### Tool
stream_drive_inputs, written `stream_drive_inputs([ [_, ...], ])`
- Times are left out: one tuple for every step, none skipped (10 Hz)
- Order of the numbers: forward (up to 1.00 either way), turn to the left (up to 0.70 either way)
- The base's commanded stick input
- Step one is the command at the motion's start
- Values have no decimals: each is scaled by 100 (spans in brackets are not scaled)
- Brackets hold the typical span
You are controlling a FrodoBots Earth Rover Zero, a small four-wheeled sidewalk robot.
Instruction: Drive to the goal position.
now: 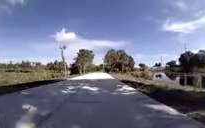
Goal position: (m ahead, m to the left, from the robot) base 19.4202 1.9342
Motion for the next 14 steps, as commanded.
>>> stream_drive_inputs([
  [85, 0],
  [85, 0],
  [85, 0],
  [85, 0],
  [85, 0],
  [85, 0],
  [85, 0],
  [85, 0],
  [85, 0],
  [85, 0],
  [85, 0],
  [85, 0],
  [85, 0],
  [85, 0],
])
